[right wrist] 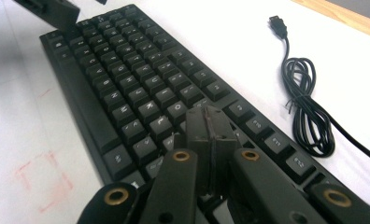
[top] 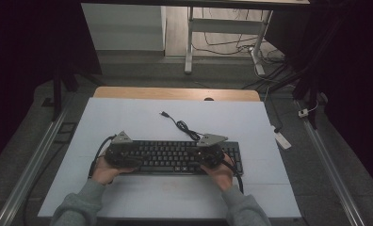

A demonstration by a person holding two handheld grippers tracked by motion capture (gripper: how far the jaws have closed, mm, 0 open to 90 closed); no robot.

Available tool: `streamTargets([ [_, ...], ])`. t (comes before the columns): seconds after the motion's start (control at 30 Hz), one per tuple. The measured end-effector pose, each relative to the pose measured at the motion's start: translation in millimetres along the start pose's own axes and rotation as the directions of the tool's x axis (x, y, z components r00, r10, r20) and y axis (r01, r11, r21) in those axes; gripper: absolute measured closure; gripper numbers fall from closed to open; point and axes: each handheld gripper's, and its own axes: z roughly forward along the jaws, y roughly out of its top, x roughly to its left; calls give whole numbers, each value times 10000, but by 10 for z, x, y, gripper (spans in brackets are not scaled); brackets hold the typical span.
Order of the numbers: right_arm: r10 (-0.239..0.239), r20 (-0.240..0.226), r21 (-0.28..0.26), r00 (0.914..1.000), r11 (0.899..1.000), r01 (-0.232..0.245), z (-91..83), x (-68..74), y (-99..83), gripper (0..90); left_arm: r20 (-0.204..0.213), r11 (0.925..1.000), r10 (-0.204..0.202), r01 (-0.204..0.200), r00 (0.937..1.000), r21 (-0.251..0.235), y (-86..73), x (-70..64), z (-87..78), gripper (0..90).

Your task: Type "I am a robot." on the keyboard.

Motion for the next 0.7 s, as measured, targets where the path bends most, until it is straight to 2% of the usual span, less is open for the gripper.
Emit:
streamTargets([
  [0.2,26,-8,329,10000,9995,-26,156,-11,34,895,20,10000,4,-4,10000,-14,5,-4,9,313],
  [0.47,-99,-363,591,9993,9982,120,407,59,107,895,29,10000,24,-24,10000,-5,4,-1,11,313],
  [0.7,-269,-415,759,9988,9967,300,508,97,141,894,-27,10000,32,-32,10000,12,2,3,5,313],
])
